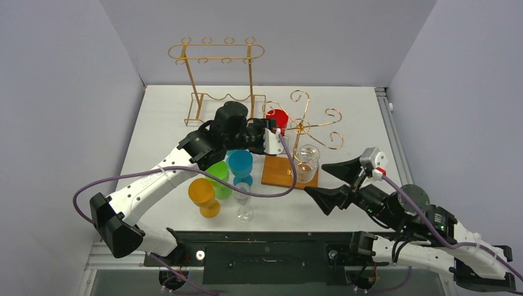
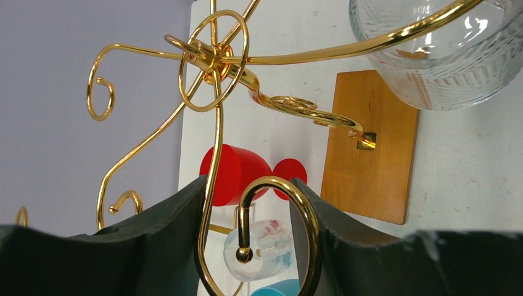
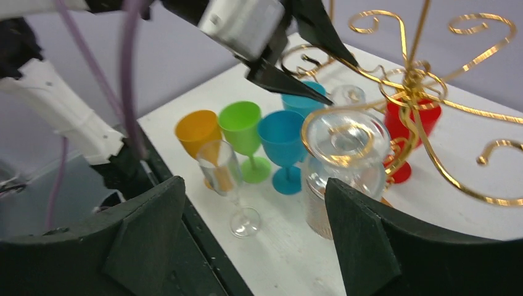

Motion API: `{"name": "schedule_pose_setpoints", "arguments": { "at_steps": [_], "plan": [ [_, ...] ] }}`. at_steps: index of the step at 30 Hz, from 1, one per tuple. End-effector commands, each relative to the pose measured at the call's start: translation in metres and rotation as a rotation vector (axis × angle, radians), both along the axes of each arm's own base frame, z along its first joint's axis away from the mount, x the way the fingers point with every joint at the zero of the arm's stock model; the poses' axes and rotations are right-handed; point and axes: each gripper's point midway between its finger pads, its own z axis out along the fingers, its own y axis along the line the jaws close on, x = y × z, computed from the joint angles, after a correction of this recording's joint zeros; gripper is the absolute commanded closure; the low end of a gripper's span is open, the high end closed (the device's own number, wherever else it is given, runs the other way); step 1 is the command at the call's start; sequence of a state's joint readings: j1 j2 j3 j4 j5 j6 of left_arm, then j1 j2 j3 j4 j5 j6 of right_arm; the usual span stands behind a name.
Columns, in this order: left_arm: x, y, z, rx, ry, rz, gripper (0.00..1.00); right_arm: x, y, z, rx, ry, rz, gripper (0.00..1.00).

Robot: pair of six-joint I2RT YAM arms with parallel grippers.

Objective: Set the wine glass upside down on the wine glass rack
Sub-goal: Turn the wine glass upside down at the wine rack, then adjust the wine rack at the center of the board.

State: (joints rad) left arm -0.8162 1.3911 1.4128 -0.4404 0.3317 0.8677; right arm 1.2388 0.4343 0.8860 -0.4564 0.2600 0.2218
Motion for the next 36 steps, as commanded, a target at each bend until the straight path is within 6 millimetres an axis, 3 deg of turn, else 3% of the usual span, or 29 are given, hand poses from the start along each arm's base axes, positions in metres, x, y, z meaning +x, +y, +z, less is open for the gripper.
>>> {"name": "schedule_pose_setpoints", "arguments": {
  "at_steps": [1,4,6,9,11,16,19,22,26,30,32,34,36],
  "plan": [
    [0.003,-0.003,0.032,-0.079,-0.015,0.006,0.55,-0.034,0.03,0.019,-0.09,0.03,0.245,0.23],
    [0.002,-0.003,0.035,-0.085,-0.017,0.008,0.54,-0.029,0.038,0.044,-0.119,0.006,0.243,0.29],
    [0.001,-0.002,0.038,-0.095,-0.019,0.009,0.52,-0.012,0.031,0.072,-0.094,-0.038,0.143,0.32],
    [-0.002,-0.001,0.046,-0.123,-0.019,0.013,0.41,0.023,0.015,0.105,-0.083,-0.092,-0.056,0.3],
    [-0.004,0.001,0.05,-0.143,-0.02,0.017,0.34,0.048,0.008,0.115,-0.107,-0.103,-0.162,0.29],
    [-0.008,0.012,0.065,-0.209,-0.034,0.047,0.26,0.11,0.008,0.111,-0.136,-0.005,-0.257,0.38],
    [-0.01,0.018,0.072,-0.248,-0.038,0.067,0.23,0.133,0.007,0.103,-0.182,0.026,-0.274,0.38],
    [-0.01,0.021,0.075,-0.279,-0.03,0.089,0.2,0.136,0.013,0.092,-0.263,0.022,-0.226,0.35],
    [-0.003,0.023,0.079,-0.309,0.007,0.122,0.19,0.115,0.017,0.075,-0.353,-0.065,-0.087,0.28],
    [0.006,0.023,0.085,-0.357,0.082,0.149,0.19,0.083,0.013,0.082,-0.309,-0.208,0.019,0.17],
    [0.007,0.023,0.084,-0.365,0.099,0.146,0.19,0.076,0.007,0.091,-0.269,-0.253,0.009,0.12],
    [0.006,0.025,0.085,-0.377,0.105,0.143,0.19,0.082,-0.001,0.098,-0.255,-0.239,-0.041,0.12],
    [0.004,0.026,0.085,-0.382,0.105,0.136,0.19,0.101,-0.008,0.096,-0.254,-0.173,-0.091,0.14]
  ]
}}
